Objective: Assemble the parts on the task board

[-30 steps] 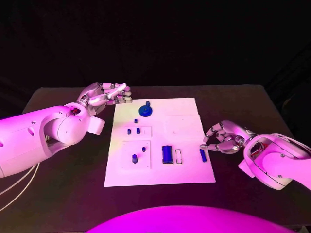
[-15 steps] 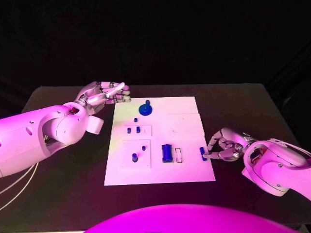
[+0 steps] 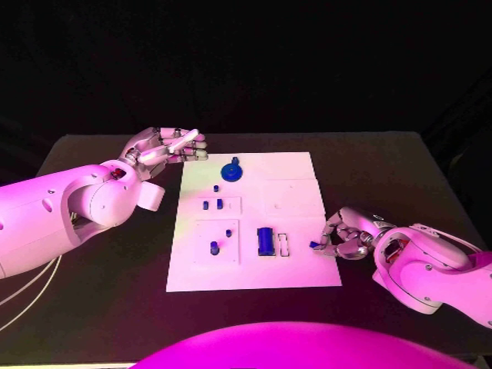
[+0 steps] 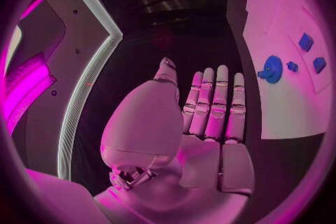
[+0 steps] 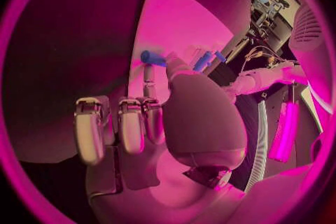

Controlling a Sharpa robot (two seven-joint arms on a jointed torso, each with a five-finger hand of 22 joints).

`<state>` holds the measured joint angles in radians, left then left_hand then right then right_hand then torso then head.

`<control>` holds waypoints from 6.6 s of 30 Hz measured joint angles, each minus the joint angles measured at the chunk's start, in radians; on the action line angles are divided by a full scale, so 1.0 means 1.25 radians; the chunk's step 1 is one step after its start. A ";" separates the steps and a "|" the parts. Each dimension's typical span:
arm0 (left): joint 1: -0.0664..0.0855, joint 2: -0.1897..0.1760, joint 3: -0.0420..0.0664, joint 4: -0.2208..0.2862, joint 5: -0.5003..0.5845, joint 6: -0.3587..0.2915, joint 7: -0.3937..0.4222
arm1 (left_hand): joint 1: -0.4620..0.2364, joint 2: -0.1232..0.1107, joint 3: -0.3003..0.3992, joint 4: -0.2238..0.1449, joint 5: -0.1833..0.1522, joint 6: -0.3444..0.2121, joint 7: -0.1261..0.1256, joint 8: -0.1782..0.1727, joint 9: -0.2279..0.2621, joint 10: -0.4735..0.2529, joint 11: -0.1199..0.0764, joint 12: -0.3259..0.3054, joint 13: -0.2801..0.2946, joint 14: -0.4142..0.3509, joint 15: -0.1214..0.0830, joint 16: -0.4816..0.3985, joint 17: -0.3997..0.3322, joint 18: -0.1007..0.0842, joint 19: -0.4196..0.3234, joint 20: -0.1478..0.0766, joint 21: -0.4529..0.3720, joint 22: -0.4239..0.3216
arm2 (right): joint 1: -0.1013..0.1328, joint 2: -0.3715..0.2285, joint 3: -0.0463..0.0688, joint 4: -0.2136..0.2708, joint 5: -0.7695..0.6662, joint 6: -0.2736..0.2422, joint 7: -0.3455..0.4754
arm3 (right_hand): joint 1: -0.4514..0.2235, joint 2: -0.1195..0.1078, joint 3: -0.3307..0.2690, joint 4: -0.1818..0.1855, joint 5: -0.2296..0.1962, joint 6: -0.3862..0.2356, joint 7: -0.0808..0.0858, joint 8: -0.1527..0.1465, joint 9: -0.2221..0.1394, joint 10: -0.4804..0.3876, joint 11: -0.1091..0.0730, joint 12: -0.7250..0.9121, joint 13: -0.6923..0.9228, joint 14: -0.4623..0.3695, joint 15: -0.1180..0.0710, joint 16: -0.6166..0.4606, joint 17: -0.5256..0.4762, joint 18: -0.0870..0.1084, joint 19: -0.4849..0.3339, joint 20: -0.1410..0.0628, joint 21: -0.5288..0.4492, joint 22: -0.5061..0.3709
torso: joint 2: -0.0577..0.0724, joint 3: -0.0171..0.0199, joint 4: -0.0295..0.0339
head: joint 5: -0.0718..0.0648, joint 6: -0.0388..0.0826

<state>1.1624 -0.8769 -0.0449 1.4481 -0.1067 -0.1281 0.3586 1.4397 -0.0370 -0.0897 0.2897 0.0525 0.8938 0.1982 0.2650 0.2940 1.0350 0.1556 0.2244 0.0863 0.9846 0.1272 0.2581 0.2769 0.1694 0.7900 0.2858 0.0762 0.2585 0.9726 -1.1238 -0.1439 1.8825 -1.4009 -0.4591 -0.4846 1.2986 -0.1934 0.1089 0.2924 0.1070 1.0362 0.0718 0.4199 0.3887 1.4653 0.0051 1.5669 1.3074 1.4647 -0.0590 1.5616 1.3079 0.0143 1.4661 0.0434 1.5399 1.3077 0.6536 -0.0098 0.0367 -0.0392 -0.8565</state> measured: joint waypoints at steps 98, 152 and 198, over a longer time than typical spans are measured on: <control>0.000 -0.004 0.000 0.002 0.000 0.001 -0.009 | 0.018 0.018 0.000 0.000 0.000 0.000 0.000 0.000 -0.003 0.003 -0.003 0.000 0.000 0.003 -0.003 -0.003 0.004 0.000 0.006 0.000 0.000 -0.006 | 0.050 0.170 -0.005 -0.038 0.232 -0.019 -0.102 | -0.153 -0.033 0.299 -0.080 0.139 0.002 -0.011 0.023 0.051 0.001 -0.013 0.000 0.000 0.000 -0.012 0.003 0.000 0.000 0.000 -0.006 0.021 0.000 | -0.001 -0.0004 -0.0003 | 0.010 -0.010; 0.000 -0.006 0.000 0.002 0.000 0.003 -0.017 | 0.018 0.018 -0.002 -0.002 0.000 0.000 0.000 0.000 -0.003 0.003 -0.003 0.000 0.000 0.003 -0.003 -0.006 0.005 0.000 0.006 0.000 0.000 -0.007 | 0.048 0.168 -0.005 -0.023 0.189 0.025 -0.116 | -0.210 -0.012 0.213 -0.010 0.136 0.022 -0.020 0.030 0.042 0.002 -0.018 0.000 0.000 0.003 -0.015 0.003 0.000 0.000 0.000 -0.012 0.021 0.000 | -0.001 -0.0004 -0.0007 | 0.015 -0.012; 0.000 -0.006 0.000 0.000 0.000 0.004 -0.018 | 0.022 0.022 -0.004 0.000 0.000 0.000 0.000 0.000 -0.004 0.003 -0.003 0.000 0.000 0.003 -0.003 -0.006 0.006 0.000 0.006 0.000 0.000 -0.009 | 0.003 0.120 -0.006 -0.056 0.148 -0.105 0.261 | 0.115 0.031 0.338 -0.125 0.185 -0.012 0.040 -0.117 -0.065 0.001 0.022 0.000 0.000 0.001 0.019 0.003 0.000 0.000 0.000 0.017 0.009 0.000 | 0.000 -0.0002 0.0002 | 0.014 -0.013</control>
<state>1.1621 -0.8842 -0.0451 1.4484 -0.1070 -0.1230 0.3360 1.4670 -0.0097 -0.0951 0.2897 0.0525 0.8938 0.1981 0.2649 0.2890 1.0385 0.1518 0.2244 0.0864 0.9882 0.1237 0.2504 0.2840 0.1694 0.7972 0.2859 0.0763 0.2473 0.9758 -0.9739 -0.1508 1.8130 -1.2165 -0.5907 -0.1584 1.4419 -0.1548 0.5313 0.1360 0.3380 1.0212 0.1222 0.2733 0.3080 1.4668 0.0326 1.5671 1.3073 1.4665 -0.0357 1.5654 1.3076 0.0142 1.4662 0.0649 1.5508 1.3075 0.6536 -0.0100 0.0369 -0.0217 -0.8725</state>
